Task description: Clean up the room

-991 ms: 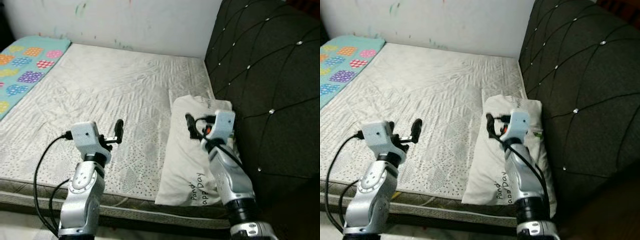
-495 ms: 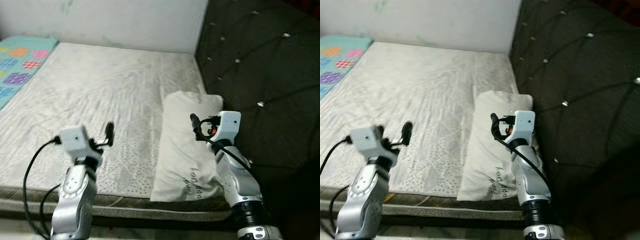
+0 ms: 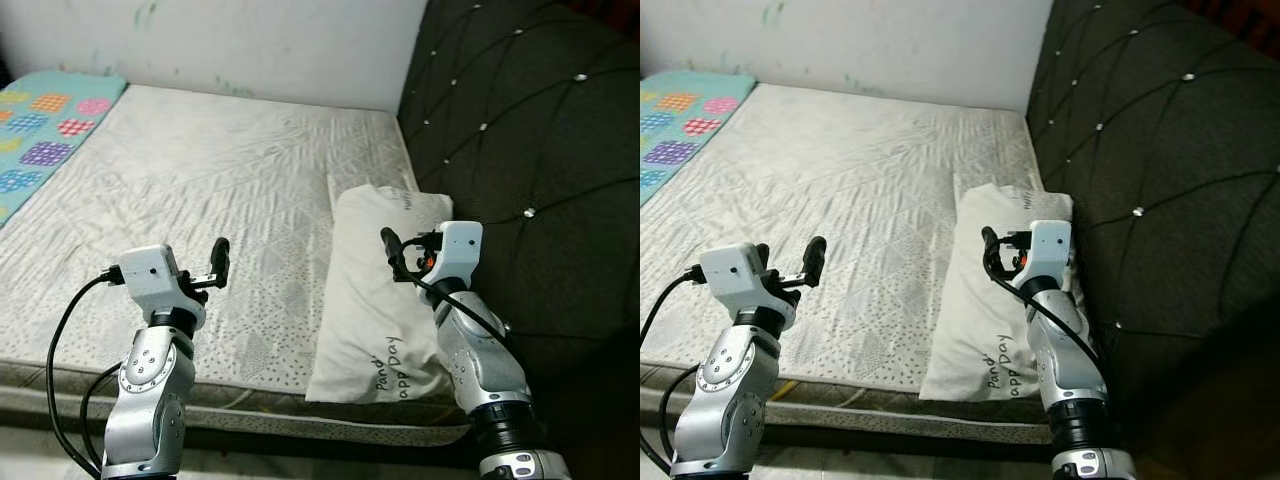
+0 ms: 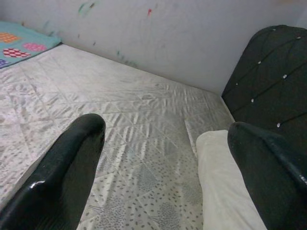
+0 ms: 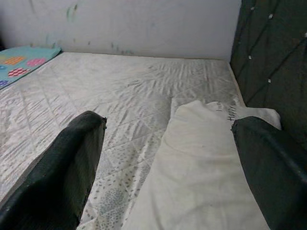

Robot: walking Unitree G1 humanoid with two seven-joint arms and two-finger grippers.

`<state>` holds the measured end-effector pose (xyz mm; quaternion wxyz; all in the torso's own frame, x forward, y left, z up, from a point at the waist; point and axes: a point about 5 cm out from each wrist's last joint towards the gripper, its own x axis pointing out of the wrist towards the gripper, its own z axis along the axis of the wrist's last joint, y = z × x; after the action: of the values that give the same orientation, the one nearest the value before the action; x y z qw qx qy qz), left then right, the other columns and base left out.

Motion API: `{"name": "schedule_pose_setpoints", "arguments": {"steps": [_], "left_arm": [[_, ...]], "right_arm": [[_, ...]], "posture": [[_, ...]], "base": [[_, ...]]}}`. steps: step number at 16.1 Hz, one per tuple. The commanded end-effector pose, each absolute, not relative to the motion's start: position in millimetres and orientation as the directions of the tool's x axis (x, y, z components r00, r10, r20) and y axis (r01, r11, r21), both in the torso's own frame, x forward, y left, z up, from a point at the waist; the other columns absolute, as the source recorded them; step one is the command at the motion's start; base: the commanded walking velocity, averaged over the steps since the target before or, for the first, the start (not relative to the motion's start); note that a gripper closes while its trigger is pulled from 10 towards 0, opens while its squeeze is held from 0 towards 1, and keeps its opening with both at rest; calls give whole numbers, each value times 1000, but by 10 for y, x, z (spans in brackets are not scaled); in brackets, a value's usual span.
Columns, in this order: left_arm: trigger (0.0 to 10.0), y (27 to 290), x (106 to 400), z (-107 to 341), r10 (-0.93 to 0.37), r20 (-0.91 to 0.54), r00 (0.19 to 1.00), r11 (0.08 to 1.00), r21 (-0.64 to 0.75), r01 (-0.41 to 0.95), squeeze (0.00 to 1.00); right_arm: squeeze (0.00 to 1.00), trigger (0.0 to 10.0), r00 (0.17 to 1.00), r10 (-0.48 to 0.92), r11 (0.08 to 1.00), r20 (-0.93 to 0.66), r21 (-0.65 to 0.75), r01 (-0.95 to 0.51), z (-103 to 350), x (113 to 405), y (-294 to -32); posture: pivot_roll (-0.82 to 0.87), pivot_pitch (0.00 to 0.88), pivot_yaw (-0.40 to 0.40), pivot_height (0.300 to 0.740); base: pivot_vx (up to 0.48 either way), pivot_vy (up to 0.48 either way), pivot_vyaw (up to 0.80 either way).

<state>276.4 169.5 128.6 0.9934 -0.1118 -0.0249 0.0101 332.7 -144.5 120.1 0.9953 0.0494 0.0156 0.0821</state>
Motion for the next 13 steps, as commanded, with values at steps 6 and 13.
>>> {"name": "schedule_pose_setpoints", "arguments": {"steps": [6,13], "left_arm": [[10000,1642,2797,1303,0,56,998,975,-222,12,0],[10000,1634,2803,1284,0,52,999,975,-221,11,0]], "right_arm": [[0,10000,985,171,983,-15,74,-170,1235,3365,-1451],[0,10000,985,175,983,1,50,-175,1253,3366,-1476]], "posture": [[-27,0,-74,740],[-27,0,-78,740]], "base": [[0,84,0],[0,275,0]]}}
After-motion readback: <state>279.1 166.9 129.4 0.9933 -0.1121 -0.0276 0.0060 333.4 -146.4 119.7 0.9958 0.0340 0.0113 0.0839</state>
